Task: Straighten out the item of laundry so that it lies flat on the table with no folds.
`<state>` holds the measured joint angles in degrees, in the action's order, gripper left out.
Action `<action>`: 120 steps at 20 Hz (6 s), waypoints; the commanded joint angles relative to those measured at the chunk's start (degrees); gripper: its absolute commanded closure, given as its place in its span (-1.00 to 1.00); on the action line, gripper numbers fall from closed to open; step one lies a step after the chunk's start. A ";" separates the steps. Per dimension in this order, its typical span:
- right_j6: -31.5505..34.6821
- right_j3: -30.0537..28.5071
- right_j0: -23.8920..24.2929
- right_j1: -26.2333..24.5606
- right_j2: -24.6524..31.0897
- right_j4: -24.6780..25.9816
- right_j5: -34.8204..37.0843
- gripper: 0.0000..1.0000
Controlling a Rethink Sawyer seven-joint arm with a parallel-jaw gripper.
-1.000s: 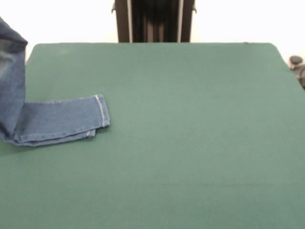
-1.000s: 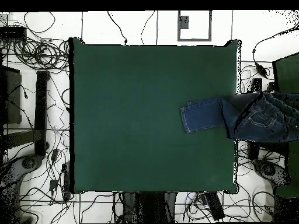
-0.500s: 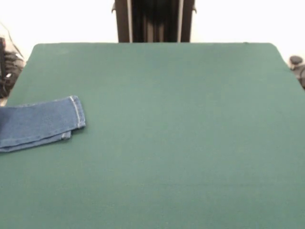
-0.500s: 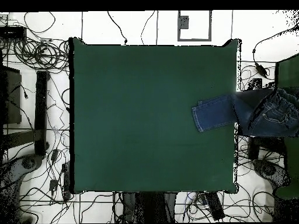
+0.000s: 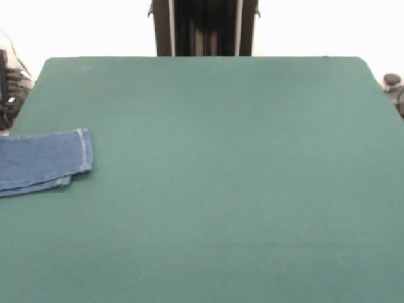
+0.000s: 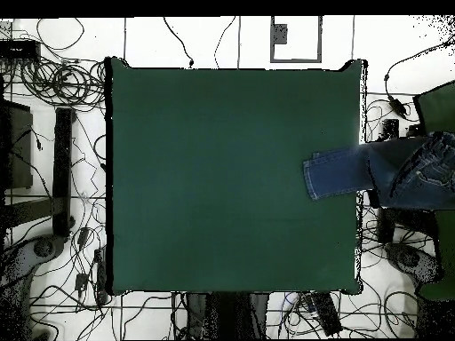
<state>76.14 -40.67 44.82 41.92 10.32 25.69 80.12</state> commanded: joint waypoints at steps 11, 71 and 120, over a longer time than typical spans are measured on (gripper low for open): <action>-22.77 23.00 -6.72 0.41 5.90 10.30 19.99 1.00; 36.44 -49.04 -31.98 20.35 -19.29 -19.91 -17.71 1.00; 54.83 -56.27 -52.42 14.45 -23.21 -28.01 -24.06 -1.00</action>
<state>119.37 -92.56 -6.67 60.36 -14.42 -1.45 52.52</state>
